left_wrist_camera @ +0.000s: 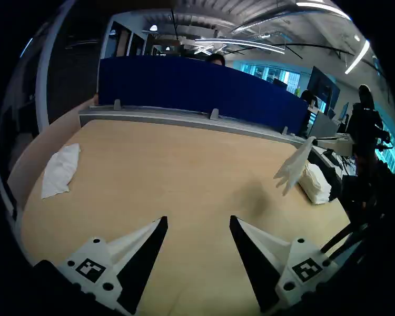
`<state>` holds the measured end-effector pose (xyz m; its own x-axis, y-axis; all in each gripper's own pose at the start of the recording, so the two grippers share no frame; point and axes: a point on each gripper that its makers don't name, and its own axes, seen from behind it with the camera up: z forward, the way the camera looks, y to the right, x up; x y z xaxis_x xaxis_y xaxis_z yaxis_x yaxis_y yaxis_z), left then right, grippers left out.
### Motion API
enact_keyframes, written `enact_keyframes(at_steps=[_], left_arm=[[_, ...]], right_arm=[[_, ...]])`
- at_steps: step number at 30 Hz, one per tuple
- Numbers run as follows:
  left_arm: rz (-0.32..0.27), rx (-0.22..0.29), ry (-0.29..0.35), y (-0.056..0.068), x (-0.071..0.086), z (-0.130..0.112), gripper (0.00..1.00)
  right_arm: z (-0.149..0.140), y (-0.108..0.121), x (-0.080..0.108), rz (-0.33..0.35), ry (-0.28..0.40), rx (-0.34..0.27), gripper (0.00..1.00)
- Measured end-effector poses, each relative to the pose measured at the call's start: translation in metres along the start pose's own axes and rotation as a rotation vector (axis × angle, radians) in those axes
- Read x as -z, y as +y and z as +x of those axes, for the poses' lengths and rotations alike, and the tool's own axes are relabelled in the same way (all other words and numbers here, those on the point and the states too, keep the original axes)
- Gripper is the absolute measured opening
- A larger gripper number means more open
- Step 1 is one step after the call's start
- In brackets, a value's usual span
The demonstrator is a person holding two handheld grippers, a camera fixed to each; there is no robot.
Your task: Fold towel
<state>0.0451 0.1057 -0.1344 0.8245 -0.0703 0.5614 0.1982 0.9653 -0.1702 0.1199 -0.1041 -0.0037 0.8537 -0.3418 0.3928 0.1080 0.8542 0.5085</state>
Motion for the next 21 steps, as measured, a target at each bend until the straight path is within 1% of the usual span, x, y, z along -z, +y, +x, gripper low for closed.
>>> enact_keyframes(at_steps=[6, 10, 16, 21], left_arm=[[-0.008, -0.006, -0.009, 0.010, -0.006, 0.000, 0.87], [-0.008, -0.012, -0.015, 0.014, -0.010, -0.001, 0.87], [-0.005, -0.016, -0.023, 0.020, -0.013, -0.001, 0.87], [-0.001, -0.011, -0.030, 0.024, -0.016, -0.001, 0.87]], right_arm=[[0.004, 0.052, 0.017, -0.050, 0.001, -0.005, 0.06], [0.008, 0.089, 0.024, -0.081, 0.002, -0.009, 0.06], [0.006, 0.141, 0.029, -0.131, -0.014, 0.001, 0.06], [0.005, 0.179, 0.031, -0.167, -0.023, -0.005, 0.06]])
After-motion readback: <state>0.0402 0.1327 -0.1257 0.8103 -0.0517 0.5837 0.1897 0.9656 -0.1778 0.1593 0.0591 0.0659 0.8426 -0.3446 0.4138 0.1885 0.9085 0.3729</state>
